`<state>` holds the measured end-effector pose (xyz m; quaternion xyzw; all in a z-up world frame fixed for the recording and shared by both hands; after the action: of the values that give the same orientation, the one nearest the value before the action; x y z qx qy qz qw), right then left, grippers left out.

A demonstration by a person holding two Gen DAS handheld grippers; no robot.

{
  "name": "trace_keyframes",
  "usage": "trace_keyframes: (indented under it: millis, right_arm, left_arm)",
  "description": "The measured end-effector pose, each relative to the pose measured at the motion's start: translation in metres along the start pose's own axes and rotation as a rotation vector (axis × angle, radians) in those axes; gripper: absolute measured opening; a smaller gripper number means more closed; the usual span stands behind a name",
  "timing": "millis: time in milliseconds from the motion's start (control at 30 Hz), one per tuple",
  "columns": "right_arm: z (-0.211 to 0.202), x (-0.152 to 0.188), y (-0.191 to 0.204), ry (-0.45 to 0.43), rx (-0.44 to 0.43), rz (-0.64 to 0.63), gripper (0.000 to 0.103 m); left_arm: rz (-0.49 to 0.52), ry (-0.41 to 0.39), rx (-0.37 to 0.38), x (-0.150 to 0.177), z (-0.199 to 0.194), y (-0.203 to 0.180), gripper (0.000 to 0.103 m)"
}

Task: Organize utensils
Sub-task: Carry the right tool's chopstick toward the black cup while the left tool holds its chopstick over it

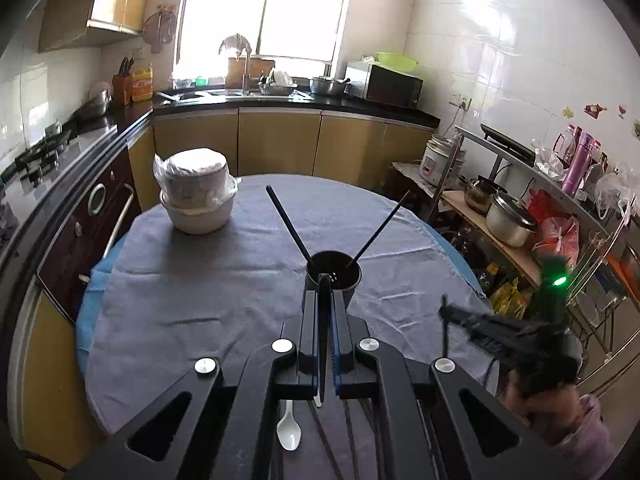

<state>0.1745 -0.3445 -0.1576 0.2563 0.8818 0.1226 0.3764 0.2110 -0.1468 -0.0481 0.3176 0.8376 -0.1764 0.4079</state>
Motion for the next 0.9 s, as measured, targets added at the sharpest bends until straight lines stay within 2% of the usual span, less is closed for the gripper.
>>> trace_keyframes:
  millis: [167,467,533,633,900]
  right_arm:
    - [-0.042,-0.038,0.04,-0.127,-0.104,-0.064,0.006]
    - [-0.067,-0.092,0.1,-0.266,-0.158,-0.159,0.006]
    - [-0.073,-0.105,0.111,-0.309,-0.182,-0.159,0.006]
    - [-0.079,-0.131,0.124,-0.419,-0.205,-0.142,0.006]
    - [-0.063,-0.176,0.124,-0.592,-0.168,-0.055,0.006]
  left_arm:
    - [0.037,-0.037,0.005,-0.021,-0.013,-0.001,0.005]
    - [0.098,-0.072,-0.007,-0.071,-0.014,-0.004,0.005]
    - [0.092,-0.086,-0.009,-0.084,-0.012,-0.002,0.005]
    - [0.076,-0.123,-0.006,-0.105,-0.011,0.002,0.005]
    - [0.055,-0.21,0.003,-0.142,0.004,0.006,0.005]
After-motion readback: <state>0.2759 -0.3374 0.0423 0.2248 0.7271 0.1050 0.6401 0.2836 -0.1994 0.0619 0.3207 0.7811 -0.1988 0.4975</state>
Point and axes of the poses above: each gripper's, at about its wrist camera, not at the fingertips, and z roughly the way its jaws point, y to its left, x to its underside, the point moved 10 cm from there along z, roughly the way its jaws point, and after that the axes turned 9 degrees about z, right-handed, at the moved point
